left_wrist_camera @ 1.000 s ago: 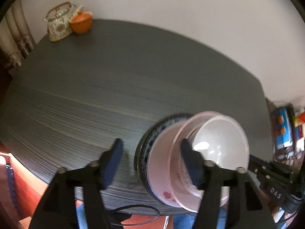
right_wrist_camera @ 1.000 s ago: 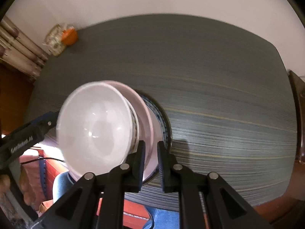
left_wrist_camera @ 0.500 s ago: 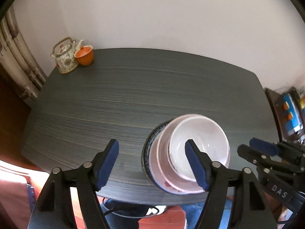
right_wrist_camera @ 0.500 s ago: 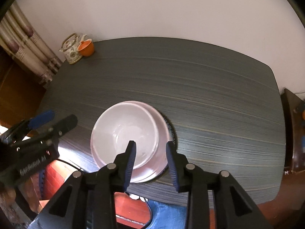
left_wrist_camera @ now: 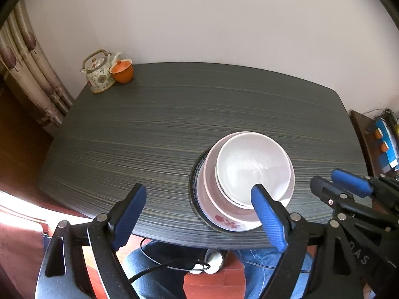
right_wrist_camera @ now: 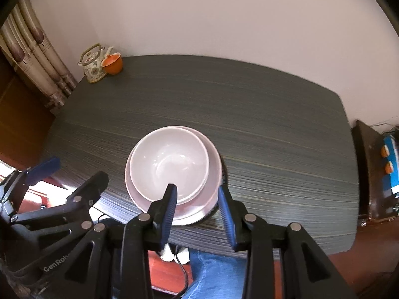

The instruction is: Organize plates and bowls

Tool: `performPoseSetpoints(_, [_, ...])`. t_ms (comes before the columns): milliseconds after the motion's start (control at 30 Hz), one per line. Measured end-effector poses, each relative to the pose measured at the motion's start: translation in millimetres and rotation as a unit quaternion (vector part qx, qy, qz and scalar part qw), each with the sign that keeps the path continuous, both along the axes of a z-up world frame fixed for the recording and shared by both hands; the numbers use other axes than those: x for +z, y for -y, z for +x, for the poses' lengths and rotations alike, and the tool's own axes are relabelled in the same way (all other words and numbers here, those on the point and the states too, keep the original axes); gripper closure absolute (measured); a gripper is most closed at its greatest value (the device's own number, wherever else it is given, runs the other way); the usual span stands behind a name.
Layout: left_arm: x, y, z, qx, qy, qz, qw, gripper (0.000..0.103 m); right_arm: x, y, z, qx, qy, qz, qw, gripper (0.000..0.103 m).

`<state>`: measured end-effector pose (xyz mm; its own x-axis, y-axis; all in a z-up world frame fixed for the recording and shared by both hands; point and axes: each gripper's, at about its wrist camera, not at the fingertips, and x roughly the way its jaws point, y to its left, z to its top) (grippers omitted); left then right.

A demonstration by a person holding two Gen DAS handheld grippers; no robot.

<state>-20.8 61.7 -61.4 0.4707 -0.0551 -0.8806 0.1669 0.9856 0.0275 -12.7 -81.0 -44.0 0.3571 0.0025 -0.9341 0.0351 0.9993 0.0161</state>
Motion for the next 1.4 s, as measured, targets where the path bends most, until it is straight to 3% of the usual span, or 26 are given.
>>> performPoseSetpoints(167, [5.6, -3.7, -12.4, 0.000, 0.025, 0.006, 0.9997, 0.017, 9.2, -5.4, -17.2, 0.006, 0.030, -0.027, 0.999, 0.068])
performPoseSetpoints(300, [14.7, -8.5, -32.5, 0.002, 0.059, -0.002, 0.9982, 0.009, 16.1, -3.9, -38.6, 0.003, 0.058, -0.046, 0.997, 0.056])
performPoseSetpoints(467, [17.3, -11.6, -47.4, 0.001, 0.081, -0.024, 0.9964, 0.006, 14.9, 1.1, -59.8, -0.003, 0.071, -0.035, 0.997, 0.055])
performPoseSetpoints(1400, [2.4, -10.6, -49.2, 0.001, 0.060, -0.019, 0.9980, 0.006, -1.2, -0.8, -61.3, 0.002, 0.052, -0.039, 0.998, 0.055])
